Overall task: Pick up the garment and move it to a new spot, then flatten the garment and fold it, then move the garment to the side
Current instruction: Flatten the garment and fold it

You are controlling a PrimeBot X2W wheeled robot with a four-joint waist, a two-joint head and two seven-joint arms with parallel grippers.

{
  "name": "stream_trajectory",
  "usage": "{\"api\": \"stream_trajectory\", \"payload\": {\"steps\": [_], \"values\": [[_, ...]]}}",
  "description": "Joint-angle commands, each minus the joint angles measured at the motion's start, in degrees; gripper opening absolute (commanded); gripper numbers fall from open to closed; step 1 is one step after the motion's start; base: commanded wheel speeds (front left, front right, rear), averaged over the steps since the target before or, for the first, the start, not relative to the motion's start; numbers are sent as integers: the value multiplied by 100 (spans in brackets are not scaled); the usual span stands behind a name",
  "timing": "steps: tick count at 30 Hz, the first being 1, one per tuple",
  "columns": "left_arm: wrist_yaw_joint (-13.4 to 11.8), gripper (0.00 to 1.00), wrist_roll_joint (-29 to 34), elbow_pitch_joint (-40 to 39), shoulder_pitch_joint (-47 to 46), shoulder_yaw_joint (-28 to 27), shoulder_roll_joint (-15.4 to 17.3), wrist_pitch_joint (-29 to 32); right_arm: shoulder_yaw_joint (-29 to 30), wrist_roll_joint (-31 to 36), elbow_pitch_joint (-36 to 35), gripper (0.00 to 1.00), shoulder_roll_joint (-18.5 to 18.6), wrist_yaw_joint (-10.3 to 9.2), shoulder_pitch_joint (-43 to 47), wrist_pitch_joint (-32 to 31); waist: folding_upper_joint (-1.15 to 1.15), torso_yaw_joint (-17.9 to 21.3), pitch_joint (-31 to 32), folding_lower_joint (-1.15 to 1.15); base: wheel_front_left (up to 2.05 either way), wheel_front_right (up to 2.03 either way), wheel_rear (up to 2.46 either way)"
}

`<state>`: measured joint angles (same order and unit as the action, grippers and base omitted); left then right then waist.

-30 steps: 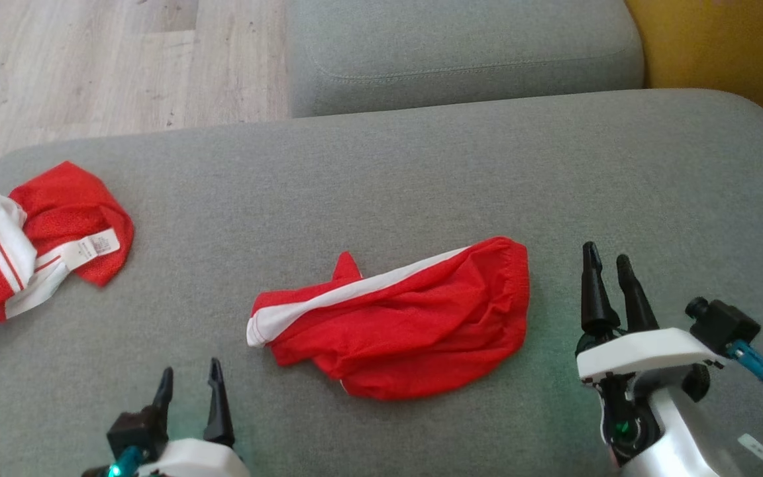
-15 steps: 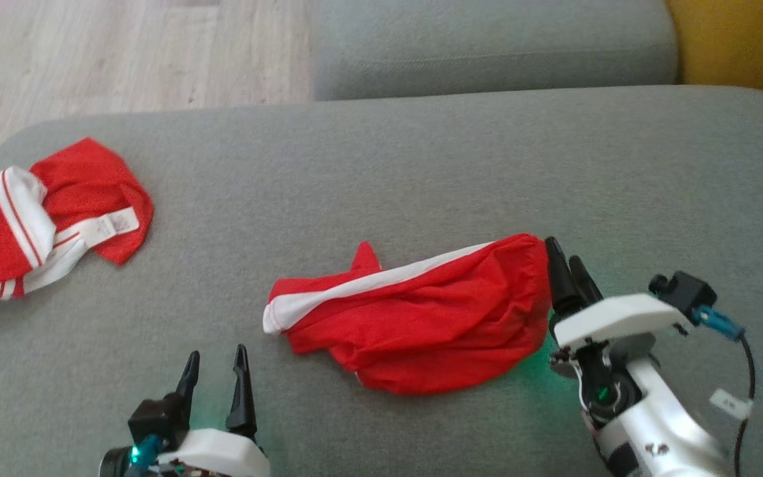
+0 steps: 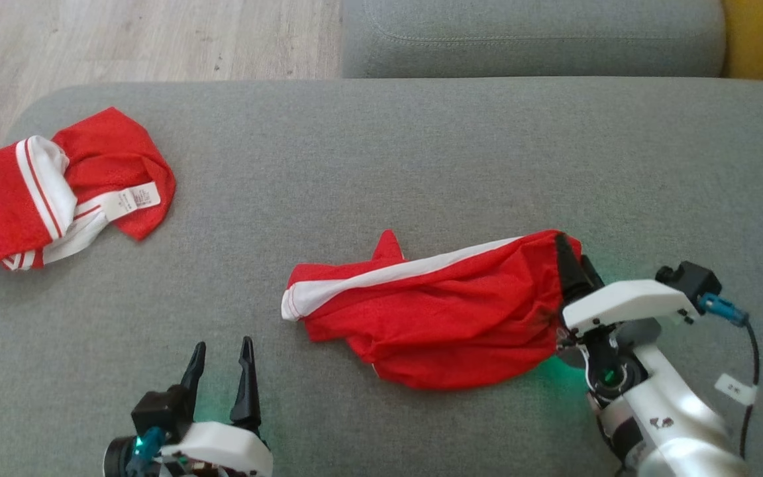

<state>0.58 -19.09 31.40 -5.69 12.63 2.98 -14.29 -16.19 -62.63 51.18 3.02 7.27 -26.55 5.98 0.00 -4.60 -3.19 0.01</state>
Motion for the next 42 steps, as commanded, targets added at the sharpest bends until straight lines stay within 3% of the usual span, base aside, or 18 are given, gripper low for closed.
{"api": "stream_trajectory", "payload": {"steps": [1,5,6,7,8,17,25,33,42], "values": [[12,100,41,-122,-236,-238,6,-71,-106,-20,-140,100,-1,22,-286,28,0,-3,-12,-1,0,0,0],[43,100,68,-128,-264,-234,-4,-71,-201,-39,-126,99,3,22,-385,-63,0,-32,-48,-1,0,0,0],[53,100,72,-131,-271,-229,-5,-71,-221,-37,-119,79,10,22,-403,-65,0,-42,-55,-1,0,0,0],[65,100,74,-132,-278,-224,-6,-71,-250,-22,-110,48,25,22,-422,-66,0,-54,-63,-1,0,0,0],[90,100,42,-136,-289,-201,-8,-71,-289,1,-78,0,60,22,-449,-49,0,-83,-75,-1,0,0,0],[85,100,-176,-68,-313,-52,-9,-71,-490,397,44,0,350,22,-971,387,0,-338,-124,-1,0,0,0],[58,100,-274,-17,-267,-42,-10,-71,-1141,888,-723,0,704,22,-1632,760,0,-435,6,-1,0,0,0],[22,100,-411,-66,-85,-66,-10,-71,-2219,793,-1650,0,1301,22,-324,832,0,-126,105,-1,0,0,0],[19,100,-378,-83,-95,-120,-10,-71,-2500,596,-1854,0,1750,22,906,881,0,236,143,-1,0,0,0]]}}
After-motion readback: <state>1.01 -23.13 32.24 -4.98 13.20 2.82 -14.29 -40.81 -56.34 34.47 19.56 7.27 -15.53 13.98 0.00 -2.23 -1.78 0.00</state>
